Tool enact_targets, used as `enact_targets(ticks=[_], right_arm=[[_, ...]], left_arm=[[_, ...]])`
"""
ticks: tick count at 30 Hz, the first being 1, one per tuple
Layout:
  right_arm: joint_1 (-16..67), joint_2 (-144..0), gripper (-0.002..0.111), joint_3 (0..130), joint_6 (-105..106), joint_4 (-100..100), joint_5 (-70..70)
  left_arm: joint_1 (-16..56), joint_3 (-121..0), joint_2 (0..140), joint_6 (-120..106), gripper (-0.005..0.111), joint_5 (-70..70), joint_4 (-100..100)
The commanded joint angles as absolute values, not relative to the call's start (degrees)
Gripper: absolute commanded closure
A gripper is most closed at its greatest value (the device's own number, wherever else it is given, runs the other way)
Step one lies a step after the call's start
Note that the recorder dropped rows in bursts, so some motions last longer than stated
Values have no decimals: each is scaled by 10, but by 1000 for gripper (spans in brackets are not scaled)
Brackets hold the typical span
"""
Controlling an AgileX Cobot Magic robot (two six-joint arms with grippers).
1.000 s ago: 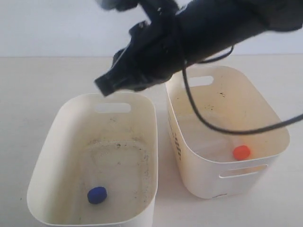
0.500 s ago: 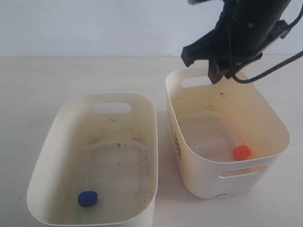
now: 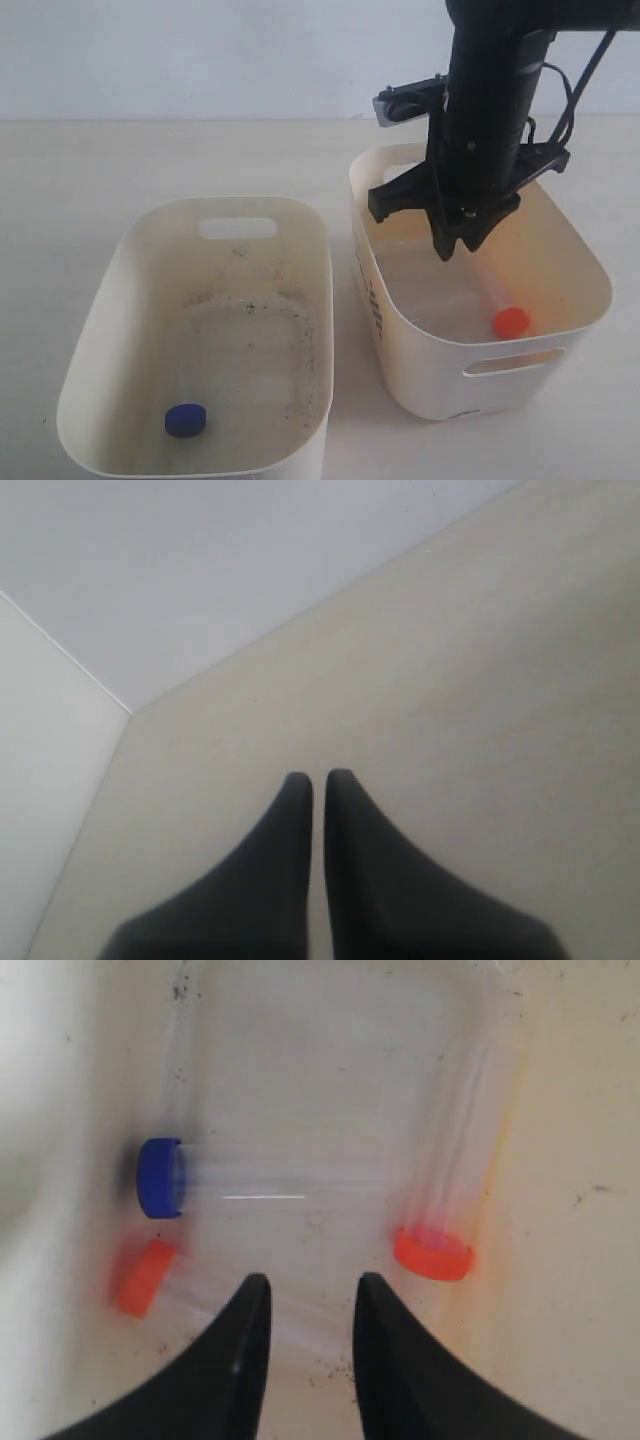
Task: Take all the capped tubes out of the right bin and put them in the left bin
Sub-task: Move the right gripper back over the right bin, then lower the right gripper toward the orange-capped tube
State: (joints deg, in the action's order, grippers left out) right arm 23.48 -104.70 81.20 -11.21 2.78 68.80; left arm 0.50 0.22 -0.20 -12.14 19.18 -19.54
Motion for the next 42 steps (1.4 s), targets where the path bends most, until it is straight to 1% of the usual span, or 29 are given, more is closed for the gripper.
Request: enact_targets(ticks=[1, 6, 8, 9, 12, 16, 21, 26, 35, 36, 38, 40, 41, 42], right_arm=[[232, -1059, 79, 816, -99, 30, 689], [232, -1074, 79, 816, -91, 42, 688], [232, -1078, 82, 816, -91, 43, 688], [232, -1079, 87, 816, -91, 43, 688], [232, -1080, 108, 816, -113, 43, 678], [232, -1080, 108, 813, -164, 43, 670], [232, -1080, 108, 786, -158, 46, 637], [232, -1080, 108, 749, -166, 93, 603], [233, -1080, 108, 746, -179, 81, 586], [233, -1080, 107, 746, -179, 73, 582], [235, -1080, 100, 746, -177, 61, 576], [237, -1080, 89, 746, -176, 55, 571], [237, -1080, 76, 746, -170, 54, 570], [237, -1080, 72, 746, -170, 54, 571]], left_arm=[[6, 0, 0, -121, 103, 189, -194], [6, 0, 0, -121, 103, 189, -194], [6, 0, 0, -121, 103, 189, -194], [6, 0, 0, -121, 103, 189, -194], [6, 0, 0, -121, 103, 189, -194], [6, 0, 0, -121, 103, 189, -194], [6, 0, 0, -121, 103, 189, -194], [6, 0, 0, -121, 103, 189, -194], [6, 0, 0, -121, 103, 189, -194], [6, 0, 0, -121, 103, 189, -194], [6, 0, 0, -121, 103, 189, -194], [6, 0, 0, -121, 103, 189, -194], [6, 0, 0, -121, 103, 189, -194], [6, 0, 0, -121, 103, 189, -194]])
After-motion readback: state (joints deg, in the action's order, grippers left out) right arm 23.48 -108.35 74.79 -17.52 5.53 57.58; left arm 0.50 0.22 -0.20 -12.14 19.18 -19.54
